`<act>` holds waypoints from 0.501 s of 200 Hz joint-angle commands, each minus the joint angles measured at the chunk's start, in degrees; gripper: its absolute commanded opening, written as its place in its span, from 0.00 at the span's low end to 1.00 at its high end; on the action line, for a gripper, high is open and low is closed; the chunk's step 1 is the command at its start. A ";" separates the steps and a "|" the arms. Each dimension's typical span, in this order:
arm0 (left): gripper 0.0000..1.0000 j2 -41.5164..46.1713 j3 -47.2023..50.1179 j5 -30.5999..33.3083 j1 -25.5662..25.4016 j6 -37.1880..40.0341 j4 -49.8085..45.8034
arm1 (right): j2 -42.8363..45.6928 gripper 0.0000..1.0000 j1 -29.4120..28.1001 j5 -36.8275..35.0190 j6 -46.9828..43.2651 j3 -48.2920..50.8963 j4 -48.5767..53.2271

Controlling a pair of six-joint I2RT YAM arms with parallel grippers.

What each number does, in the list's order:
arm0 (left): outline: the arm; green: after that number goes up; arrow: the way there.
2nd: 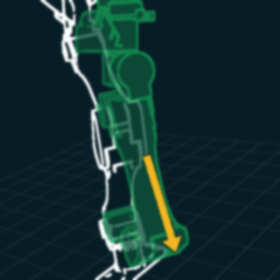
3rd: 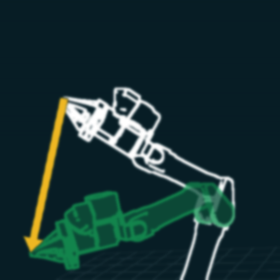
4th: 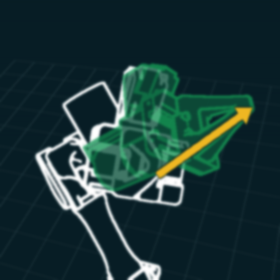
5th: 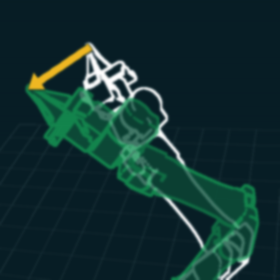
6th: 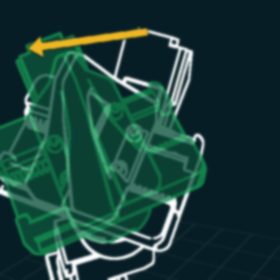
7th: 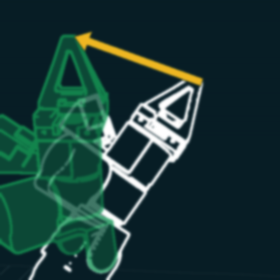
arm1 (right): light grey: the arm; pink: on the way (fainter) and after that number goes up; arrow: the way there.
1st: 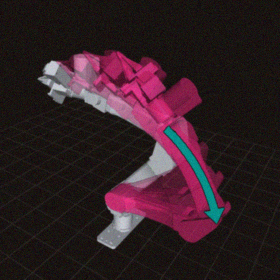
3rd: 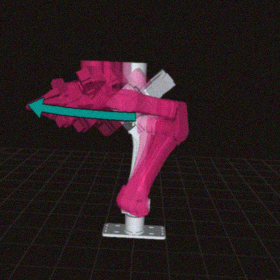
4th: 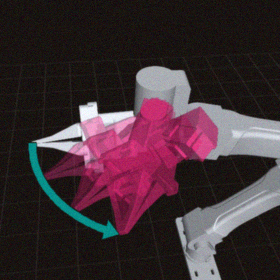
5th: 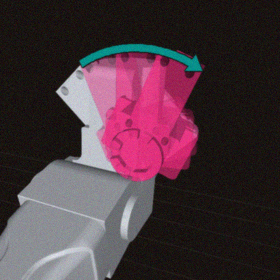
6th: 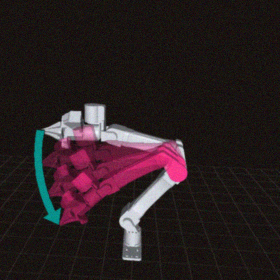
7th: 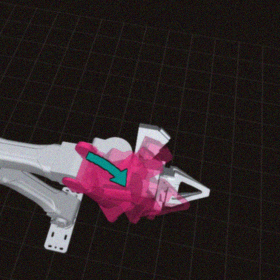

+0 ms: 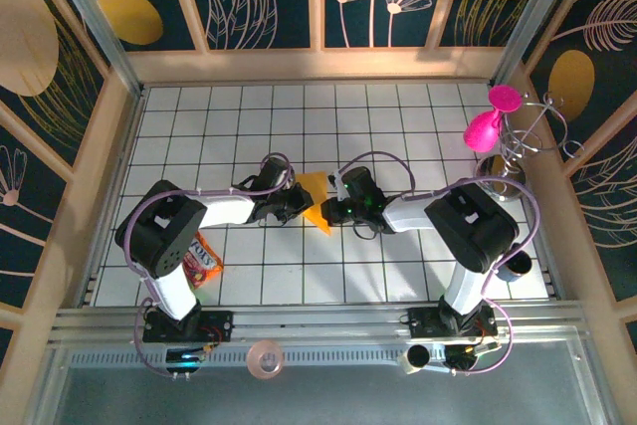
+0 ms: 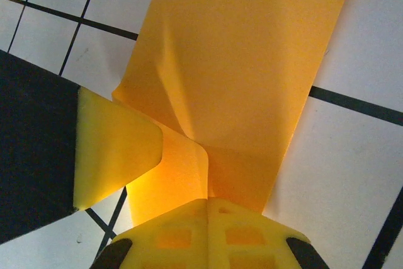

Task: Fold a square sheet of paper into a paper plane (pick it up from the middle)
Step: Third fold the triangle at the center of the table.

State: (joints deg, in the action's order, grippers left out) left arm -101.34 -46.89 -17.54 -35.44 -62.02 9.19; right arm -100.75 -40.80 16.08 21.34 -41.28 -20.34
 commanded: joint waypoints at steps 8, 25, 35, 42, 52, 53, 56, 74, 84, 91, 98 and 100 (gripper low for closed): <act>0.14 -0.17 -0.79 -0.08 -0.17 0.23 0.31 | 1.17 0.00 0.63 -1.13 -1.09 -1.52 -0.12; 0.14 0.00 -0.66 -0.17 -0.23 0.23 0.39 | 0.53 0.00 0.59 -1.19 -1.05 -1.75 0.20; 0.14 0.18 -0.48 -0.13 -0.24 0.23 0.38 | 0.06 0.00 0.63 -1.22 -0.97 -1.79 0.34; 0.14 0.15 -0.41 -0.13 -0.24 0.23 0.39 | -0.11 0.00 0.63 -1.22 -0.95 -1.87 0.47; 0.14 0.18 -0.39 -0.18 -0.19 0.24 0.39 | -0.56 0.00 0.64 -1.22 -0.83 -1.96 0.65; 0.14 0.18 -0.39 -0.20 -0.17 0.19 0.39 | -0.66 0.00 0.64 -1.22 -0.85 -1.96 0.69; 0.14 0.18 -0.47 -0.20 -0.18 0.23 0.37 | -0.72 0.00 0.65 -1.22 -0.86 -1.98 0.73; 0.14 0.35 -0.52 -0.24 -0.16 0.23 0.39 | -1.11 0.00 0.63 -1.13 -0.77 -2.05 0.91; 0.14 0.61 -0.54 -0.21 -0.20 0.23 0.39 | -1.30 0.00 0.63 -1.13 -0.82 -2.05 1.05; 0.14 0.80 -0.57 -0.14 -0.19 0.23 0.18 | -1.45 0.00 0.63 -1.13 -0.73 -2.12 1.09; 0.14 0.95 -0.60 -0.13 -0.22 0.31 0.05 | -1.63 0.00 0.63 -1.06 -0.82 -2.14 1.23; 0.14 1.01 -0.64 -0.13 -0.21 0.32 0.00 | -1.71 0.00 0.63 -1.05 -0.81 -2.14 1.26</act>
State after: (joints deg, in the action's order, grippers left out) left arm -101.32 -46.89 -17.54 -35.44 -62.02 9.21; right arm -101.06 -40.53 15.92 21.34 -41.91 -20.03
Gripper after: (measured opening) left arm 0.137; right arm 0.048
